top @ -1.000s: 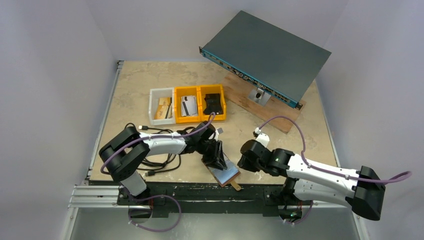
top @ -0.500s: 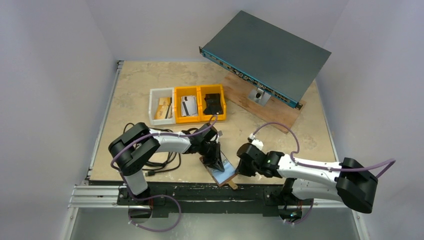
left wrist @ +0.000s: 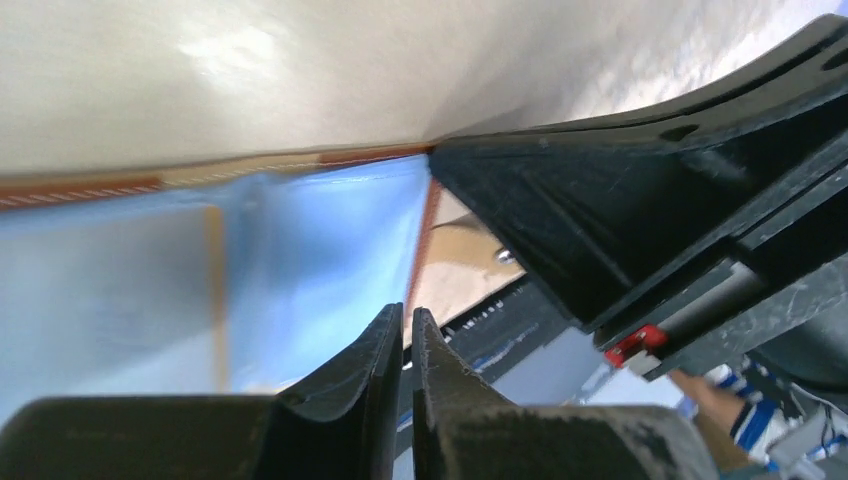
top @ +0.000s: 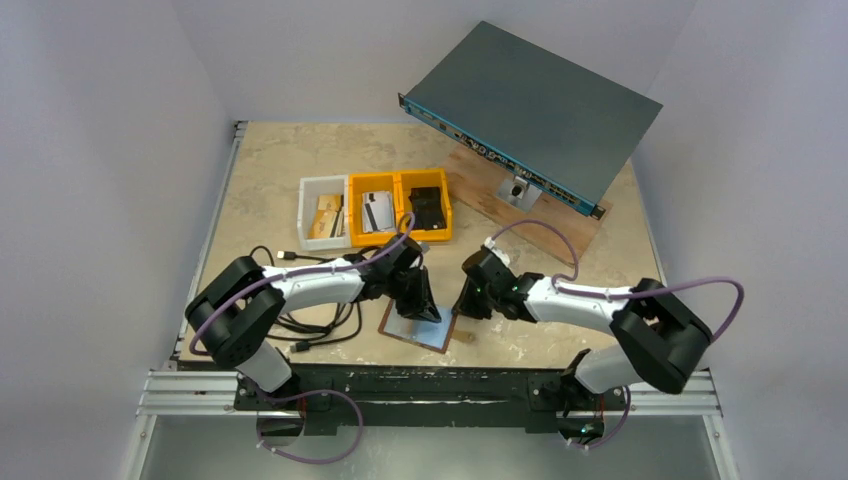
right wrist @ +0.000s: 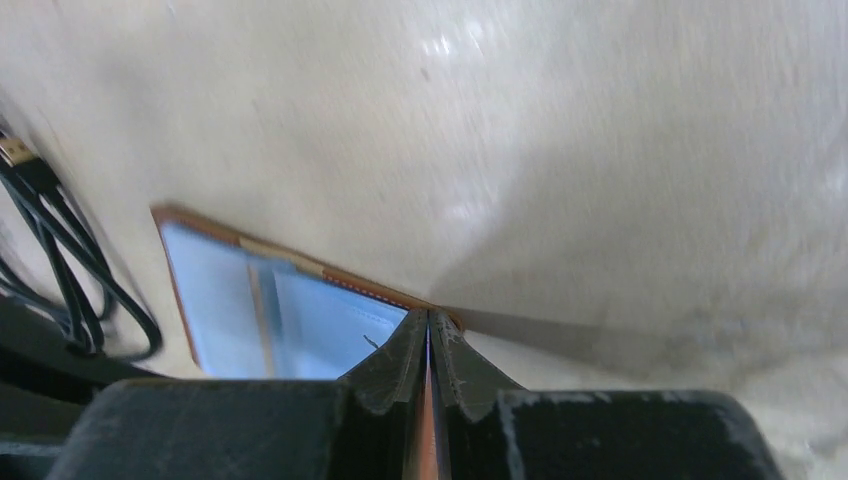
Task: Take the credit cards out of the card holder
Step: Remove the credit card from the card holder.
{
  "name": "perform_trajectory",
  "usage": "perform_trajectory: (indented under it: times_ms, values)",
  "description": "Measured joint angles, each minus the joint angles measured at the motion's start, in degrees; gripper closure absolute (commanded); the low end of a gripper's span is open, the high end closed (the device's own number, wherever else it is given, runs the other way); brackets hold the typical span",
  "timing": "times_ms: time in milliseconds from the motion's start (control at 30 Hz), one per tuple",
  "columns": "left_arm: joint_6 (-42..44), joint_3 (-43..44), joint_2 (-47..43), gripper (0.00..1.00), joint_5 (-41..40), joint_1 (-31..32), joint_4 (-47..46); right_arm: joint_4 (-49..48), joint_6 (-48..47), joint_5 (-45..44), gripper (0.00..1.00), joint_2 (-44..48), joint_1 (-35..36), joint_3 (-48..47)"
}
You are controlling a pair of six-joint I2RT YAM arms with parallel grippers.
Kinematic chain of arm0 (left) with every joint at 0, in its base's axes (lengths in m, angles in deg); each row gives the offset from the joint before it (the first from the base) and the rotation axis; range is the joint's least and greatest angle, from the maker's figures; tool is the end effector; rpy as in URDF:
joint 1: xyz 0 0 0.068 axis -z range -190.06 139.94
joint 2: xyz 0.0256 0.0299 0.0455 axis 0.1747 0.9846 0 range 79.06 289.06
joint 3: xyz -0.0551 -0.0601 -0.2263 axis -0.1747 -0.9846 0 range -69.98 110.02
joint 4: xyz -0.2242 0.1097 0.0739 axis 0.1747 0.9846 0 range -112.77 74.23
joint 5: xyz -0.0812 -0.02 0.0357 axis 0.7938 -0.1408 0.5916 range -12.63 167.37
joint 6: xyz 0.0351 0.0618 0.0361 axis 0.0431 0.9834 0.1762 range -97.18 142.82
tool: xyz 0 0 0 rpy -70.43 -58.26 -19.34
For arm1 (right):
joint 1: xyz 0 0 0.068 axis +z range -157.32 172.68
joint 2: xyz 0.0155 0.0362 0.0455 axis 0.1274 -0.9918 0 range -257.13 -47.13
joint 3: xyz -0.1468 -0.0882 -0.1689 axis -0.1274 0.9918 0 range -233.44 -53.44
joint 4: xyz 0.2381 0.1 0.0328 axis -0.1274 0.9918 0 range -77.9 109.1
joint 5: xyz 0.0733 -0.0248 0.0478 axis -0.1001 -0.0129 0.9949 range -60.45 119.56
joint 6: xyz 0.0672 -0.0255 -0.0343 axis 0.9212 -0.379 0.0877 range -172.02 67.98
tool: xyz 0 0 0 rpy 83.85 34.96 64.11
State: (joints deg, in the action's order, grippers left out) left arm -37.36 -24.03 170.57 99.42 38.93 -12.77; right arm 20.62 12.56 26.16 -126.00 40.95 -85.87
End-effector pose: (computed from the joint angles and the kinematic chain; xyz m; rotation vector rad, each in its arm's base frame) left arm 0.1889 -0.2564 0.0984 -0.1088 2.9127 -1.0632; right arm 0.1819 0.1979 0.0877 0.4048 2.6483 0.6608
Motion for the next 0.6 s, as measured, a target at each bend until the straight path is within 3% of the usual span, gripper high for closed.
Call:
perform_trajectory:
  times_ms: [300,600]
  values:
    - [6.8,0.0,-10.0,0.87,-9.6,-11.8,11.7,0.0,-8.7,-0.5,0.9,-10.7,-3.8,-11.0]
    - [8.5,-6.2,-17.2,0.85,-12.1,-14.2,15.3,11.3,-13.4,-8.5,0.61,-5.3,1.0,-15.0]
